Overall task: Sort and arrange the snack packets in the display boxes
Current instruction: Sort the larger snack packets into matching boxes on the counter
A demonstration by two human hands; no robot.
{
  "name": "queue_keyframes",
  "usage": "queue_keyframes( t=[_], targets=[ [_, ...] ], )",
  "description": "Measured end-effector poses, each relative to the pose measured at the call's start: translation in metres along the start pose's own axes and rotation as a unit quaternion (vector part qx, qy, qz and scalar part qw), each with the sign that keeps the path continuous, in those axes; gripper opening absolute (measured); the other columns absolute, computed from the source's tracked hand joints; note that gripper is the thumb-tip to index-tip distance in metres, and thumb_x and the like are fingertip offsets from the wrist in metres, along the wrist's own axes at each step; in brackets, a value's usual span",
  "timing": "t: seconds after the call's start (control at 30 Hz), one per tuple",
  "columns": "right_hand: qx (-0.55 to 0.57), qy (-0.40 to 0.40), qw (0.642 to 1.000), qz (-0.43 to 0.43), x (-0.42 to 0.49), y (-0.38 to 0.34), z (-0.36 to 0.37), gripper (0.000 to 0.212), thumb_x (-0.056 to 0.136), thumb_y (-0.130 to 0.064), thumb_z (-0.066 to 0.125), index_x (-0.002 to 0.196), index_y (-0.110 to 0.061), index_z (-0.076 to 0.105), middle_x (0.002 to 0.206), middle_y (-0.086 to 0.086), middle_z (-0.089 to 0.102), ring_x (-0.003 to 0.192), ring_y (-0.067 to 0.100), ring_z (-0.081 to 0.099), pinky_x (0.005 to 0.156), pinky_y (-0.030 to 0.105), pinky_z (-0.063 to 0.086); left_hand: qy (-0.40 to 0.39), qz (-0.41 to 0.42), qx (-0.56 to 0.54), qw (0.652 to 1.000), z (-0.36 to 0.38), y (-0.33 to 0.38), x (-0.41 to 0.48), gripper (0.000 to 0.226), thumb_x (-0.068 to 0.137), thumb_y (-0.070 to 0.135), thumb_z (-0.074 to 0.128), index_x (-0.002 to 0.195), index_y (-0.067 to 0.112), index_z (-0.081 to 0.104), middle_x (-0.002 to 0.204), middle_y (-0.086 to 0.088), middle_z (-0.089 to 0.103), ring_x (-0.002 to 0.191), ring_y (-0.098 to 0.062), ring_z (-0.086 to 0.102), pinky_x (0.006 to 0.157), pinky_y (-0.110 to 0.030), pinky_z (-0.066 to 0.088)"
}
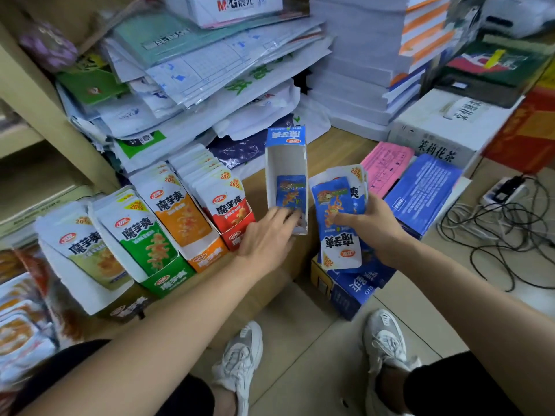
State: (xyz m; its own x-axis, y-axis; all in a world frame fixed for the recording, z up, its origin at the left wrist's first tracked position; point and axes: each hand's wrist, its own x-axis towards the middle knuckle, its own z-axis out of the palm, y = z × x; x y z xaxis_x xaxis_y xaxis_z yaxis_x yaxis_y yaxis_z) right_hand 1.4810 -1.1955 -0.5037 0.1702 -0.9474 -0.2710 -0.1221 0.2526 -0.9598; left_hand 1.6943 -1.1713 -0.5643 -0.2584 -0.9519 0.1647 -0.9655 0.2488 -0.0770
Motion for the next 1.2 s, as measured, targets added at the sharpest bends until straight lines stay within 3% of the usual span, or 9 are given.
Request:
queue_keyframes(
  t=[0.1, 0.27, 0.43, 0.53, 0.6, 0.73, 0.9, 1.03, 1.2],
  targets=[
    [-0.001, -0.002, 1.000, -0.003, 0.000, -0.002, 0.001, 0.034, 0.083, -0.006, 0.079, 0.103, -0.025, 0.059, 0.085, -0.007, 0.078, 0.075, 0.017, 0.076, 0.065, 0.037, 0.059, -0.086, -0.021, 0.035, 0.995, -0.004, 0.006, 0.007, 0.075, 0.096, 0.032, 0.065, 0.157, 0.015, 0.025, 0.165, -0.008, 0.020, 0.150, -0.026, 0.023, 0.078, -0.038, 0.057],
    [-0.005, -0.006, 1.000, -0.007, 0.000, -0.005, 0.003, 0.032, 0.085, -0.006, 0.077, 0.096, -0.029, 0.058, 0.079, -0.010, 0.077, 0.072, 0.016, 0.076, 0.059, 0.033, 0.059, -0.048, 0.016, 0.006, 0.999, -0.012, 0.002, 0.009, 0.045, 0.098, 0.015, 0.059, 0.142, 0.017, 0.048, 0.147, -0.003, 0.048, 0.132, -0.024, 0.046, 0.071, -0.034, 0.047],
    [0.006, -0.007, 1.000, -0.013, -0.002, -0.007, 0.002, 0.029, 0.086, -0.007, 0.075, 0.095, -0.029, 0.058, 0.076, -0.011, 0.076, 0.067, 0.014, 0.075, 0.048, 0.023, 0.055, 0.127, 0.001, -0.096, 0.987, -0.001, -0.005, -0.028, 0.036, 0.086, 0.016, 0.075, 0.121, 0.016, 0.067, 0.122, -0.003, 0.065, 0.112, -0.019, 0.061, 0.063, -0.024, 0.044],
    [0.012, -0.001, 1.000, -0.006, -0.003, -0.008, -0.001, 0.028, 0.086, -0.008, 0.076, 0.102, -0.024, 0.060, 0.088, -0.003, 0.078, 0.072, 0.018, 0.076, 0.055, 0.030, 0.058, 0.221, -0.133, -0.261, 0.930, 0.009, 0.018, -0.057, 0.010, 0.085, 0.025, 0.073, 0.087, 0.019, 0.065, 0.086, 0.008, 0.064, 0.078, -0.009, 0.059, 0.061, -0.022, 0.045],
    [0.010, -0.004, 1.000, -0.010, -0.003, -0.008, -0.002, 0.030, 0.086, -0.008, 0.076, 0.109, -0.020, 0.061, 0.091, -0.002, 0.078, 0.076, 0.020, 0.077, 0.060, 0.034, 0.059, 0.169, -0.329, -0.428, 0.825, 0.008, 0.039, -0.059, 0.020, 0.086, 0.034, 0.074, 0.077, 0.021, 0.064, 0.072, 0.011, 0.065, 0.069, -0.009, 0.063, 0.061, -0.032, 0.055],
    [0.000, -0.015, 1.000, -0.022, -0.007, -0.006, -0.004, 0.033, 0.086, -0.007, 0.076, 0.114, -0.019, 0.062, 0.091, -0.005, 0.078, 0.078, 0.019, 0.077, 0.059, 0.033, 0.060, 0.033, -0.560, -0.709, 0.428, 0.000, 0.063, -0.026, 0.036, 0.079, 0.047, 0.082, 0.100, 0.020, 0.070, 0.093, -0.001, 0.076, 0.091, -0.019, 0.073, 0.077, -0.035, 0.063],
    [-0.010, -0.016, 1.000, -0.020, -0.011, -0.006, -0.012, 0.036, 0.085, -0.007, 0.077, 0.116, -0.016, 0.063, 0.095, -0.001, 0.078, 0.081, 0.022, 0.077, 0.068, 0.041, 0.061, 0.128, -0.561, -0.776, 0.258, 0.008, 0.070, 0.009, 0.028, 0.083, 0.014, 0.083, 0.107, 0.005, 0.072, 0.094, -0.007, 0.078, 0.076, -0.014, 0.075, 0.067, -0.023, 0.061],
    [0.011, -0.006, 0.999, -0.033, -0.016, -0.017, -0.022, 0.033, 0.084, -0.004, 0.078, 0.113, -0.013, 0.064, 0.094, 0.000, 0.079, 0.081, 0.023, 0.077, 0.059, 0.035, 0.060, 0.221, -0.549, -0.729, 0.345, 0.003, 0.072, 0.001, 0.014, 0.084, -0.001, 0.077, 0.091, 0.008, 0.070, 0.097, -0.014, 0.076, 0.072, -0.020, 0.073, 0.059, -0.023, 0.059],
    [0.092, 0.031, 0.995, -0.025, -0.026, -0.033, -0.040, 0.028, 0.085, -0.007, 0.077, 0.108, -0.013, 0.061, 0.095, 0.006, 0.078, 0.076, 0.027, 0.076, 0.051, 0.036, 0.057, 0.273, -0.467, -0.508, 0.670, -0.024, 0.044, -0.030, 0.012, 0.073, 0.029, 0.071, 0.071, 0.017, 0.071, 0.065, 0.003, 0.072, 0.063, -0.020, 0.072, 0.061, -0.046, 0.061]
  ],
)
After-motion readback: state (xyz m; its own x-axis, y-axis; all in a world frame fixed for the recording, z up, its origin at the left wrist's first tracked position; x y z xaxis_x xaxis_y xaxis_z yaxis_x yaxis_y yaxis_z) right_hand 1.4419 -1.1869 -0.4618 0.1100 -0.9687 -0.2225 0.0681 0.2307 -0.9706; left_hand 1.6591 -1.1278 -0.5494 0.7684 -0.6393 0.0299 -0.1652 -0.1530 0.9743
